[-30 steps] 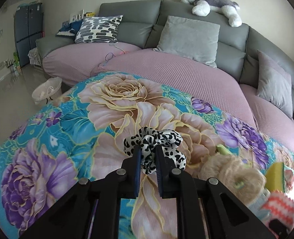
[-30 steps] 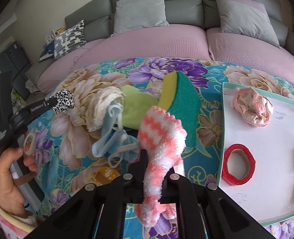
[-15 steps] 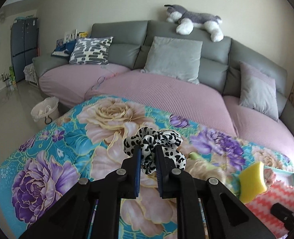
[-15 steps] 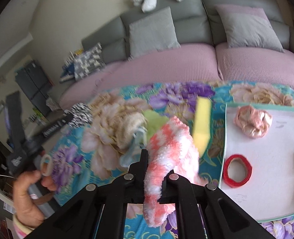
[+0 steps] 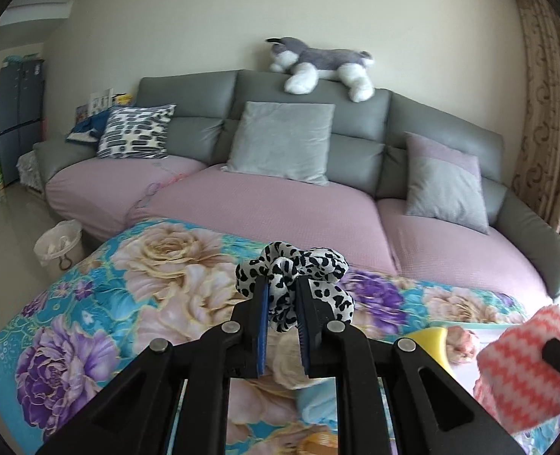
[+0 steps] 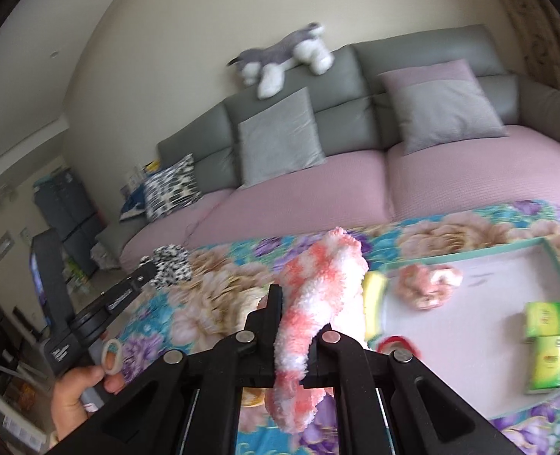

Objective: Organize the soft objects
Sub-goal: 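Carry the scrunchie with the left gripper over the tray while the right carries the striped cloth, then open the left gripper to drop the scrunchie in the tray while the right releases the striped cloth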

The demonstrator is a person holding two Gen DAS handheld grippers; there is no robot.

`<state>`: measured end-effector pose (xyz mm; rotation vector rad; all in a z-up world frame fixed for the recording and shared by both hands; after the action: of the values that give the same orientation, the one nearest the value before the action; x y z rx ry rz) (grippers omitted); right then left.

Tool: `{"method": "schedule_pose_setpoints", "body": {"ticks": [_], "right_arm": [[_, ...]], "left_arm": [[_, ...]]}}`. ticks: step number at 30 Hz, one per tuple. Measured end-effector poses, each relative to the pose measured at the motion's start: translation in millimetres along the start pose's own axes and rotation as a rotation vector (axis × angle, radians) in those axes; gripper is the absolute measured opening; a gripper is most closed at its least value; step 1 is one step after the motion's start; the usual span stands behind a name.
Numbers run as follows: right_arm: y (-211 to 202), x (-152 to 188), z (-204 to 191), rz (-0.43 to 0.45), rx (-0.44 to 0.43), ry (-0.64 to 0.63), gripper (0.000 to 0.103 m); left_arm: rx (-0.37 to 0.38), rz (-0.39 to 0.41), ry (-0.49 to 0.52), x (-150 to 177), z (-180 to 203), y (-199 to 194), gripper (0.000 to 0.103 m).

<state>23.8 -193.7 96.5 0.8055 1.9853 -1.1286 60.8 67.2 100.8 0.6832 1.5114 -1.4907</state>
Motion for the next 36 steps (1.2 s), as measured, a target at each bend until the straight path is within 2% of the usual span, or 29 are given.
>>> {"method": "schedule_pose_setpoints", "body": {"ticks": [6, 13, 17, 22, 28, 36], "right_arm": [[-23.5, -1.8, 58.0, 0.035, 0.184, 0.087, 0.006], [-48.9, 0.3, 106.8, 0.076, 0.309, 0.164, 0.006], [-55.8, 2.5, 125.9, 0.099, 0.326, 0.196, 0.006], [-56.1, 2.9, 140.5, 0.119, 0.325, 0.211, 0.006], [-45.4, 4.6, 150.9, 0.137, 0.309, 0.225, 0.006], [-20.9, 5.1, 157.9, 0.105, 0.323, 0.230, 0.006]], "left_arm": [[0.101, -0.020, 0.067, 9.0, 53.2, -4.1, 0.014], [0.262, -0.058, 0.208, 33.1, 139.2, -4.4, 0.014], [0.330, -0.094, 0.291, 52.5, 184.3, -0.4, 0.014], [0.373, -0.129, 0.360, 73.2, 223.3, 11.5, 0.014], [0.376, -0.148, 0.390, 83.1, 240.6, 27.6, 0.014], [0.382, -0.193, 0.421, 96.9, 252.3, 47.3, 0.015]]}}
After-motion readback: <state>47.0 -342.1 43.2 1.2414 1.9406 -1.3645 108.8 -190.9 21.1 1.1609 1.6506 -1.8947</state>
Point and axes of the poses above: each gripper's, at about its wrist camera, not at the fingertips, and y roughly the way its jaws point, z to its right, x to its underside, the point moved 1 cm from there along y, roughly the way its jaws point, and after that the axes turned 3 degrees about -x, right-handed, at the moved point
